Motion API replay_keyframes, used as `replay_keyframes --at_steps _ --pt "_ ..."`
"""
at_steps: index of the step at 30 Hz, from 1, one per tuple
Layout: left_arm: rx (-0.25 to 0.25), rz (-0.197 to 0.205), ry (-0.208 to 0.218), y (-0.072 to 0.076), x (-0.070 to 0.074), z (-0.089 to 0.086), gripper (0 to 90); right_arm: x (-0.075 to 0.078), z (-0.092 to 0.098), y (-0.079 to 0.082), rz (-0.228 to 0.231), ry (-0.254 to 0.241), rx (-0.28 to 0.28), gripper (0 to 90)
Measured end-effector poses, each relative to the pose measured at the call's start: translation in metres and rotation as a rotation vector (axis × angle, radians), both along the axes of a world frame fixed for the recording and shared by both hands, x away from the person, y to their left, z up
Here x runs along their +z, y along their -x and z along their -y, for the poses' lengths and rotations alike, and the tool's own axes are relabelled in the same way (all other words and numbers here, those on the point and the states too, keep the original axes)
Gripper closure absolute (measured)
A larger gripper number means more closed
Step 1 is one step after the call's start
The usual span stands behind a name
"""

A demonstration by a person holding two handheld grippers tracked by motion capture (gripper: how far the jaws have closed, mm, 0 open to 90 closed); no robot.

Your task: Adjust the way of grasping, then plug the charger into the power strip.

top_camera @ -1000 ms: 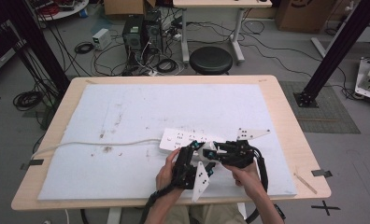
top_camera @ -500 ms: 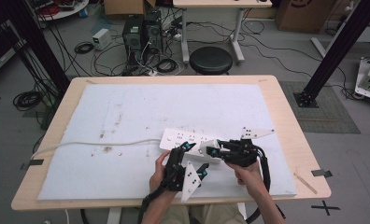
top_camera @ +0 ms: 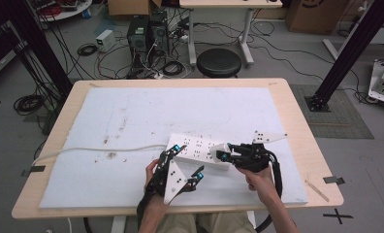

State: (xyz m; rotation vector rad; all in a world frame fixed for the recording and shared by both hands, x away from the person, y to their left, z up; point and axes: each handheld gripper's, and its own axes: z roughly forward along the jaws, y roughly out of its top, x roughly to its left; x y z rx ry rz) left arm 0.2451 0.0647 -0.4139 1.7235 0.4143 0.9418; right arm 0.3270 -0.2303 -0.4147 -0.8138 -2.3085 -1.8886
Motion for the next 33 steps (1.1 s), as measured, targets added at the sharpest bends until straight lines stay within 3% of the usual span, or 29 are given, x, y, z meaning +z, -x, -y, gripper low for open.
replay_keyframes --at_steps 9,17,18,22,29,33 --pt "0.041 -0.129 0.092 -0.011 -0.002 -0.028 23.0 0.000 0.008 0.000 0.014 0.007 -0.031 63.0" --pt "0.093 -0.149 0.123 -0.009 -0.002 -0.045 22.9 0.001 0.012 0.002 0.029 0.013 -0.042 63.0" --pt "0.123 -0.162 0.137 -0.007 -0.001 -0.055 22.9 0.001 0.012 0.002 0.029 0.013 -0.042 63.0" --pt "0.164 -0.177 0.166 -0.005 0.000 -0.070 23.0 0.001 0.016 0.003 0.043 0.014 -0.049 63.0" --pt "0.244 -0.255 0.222 -0.007 -0.005 -0.100 22.6 0.001 0.022 0.004 0.050 0.032 -0.059 63.0" --pt "0.269 -0.273 0.237 -0.007 -0.005 -0.112 22.6 0.002 0.025 0.001 0.065 0.049 -0.067 63.0"
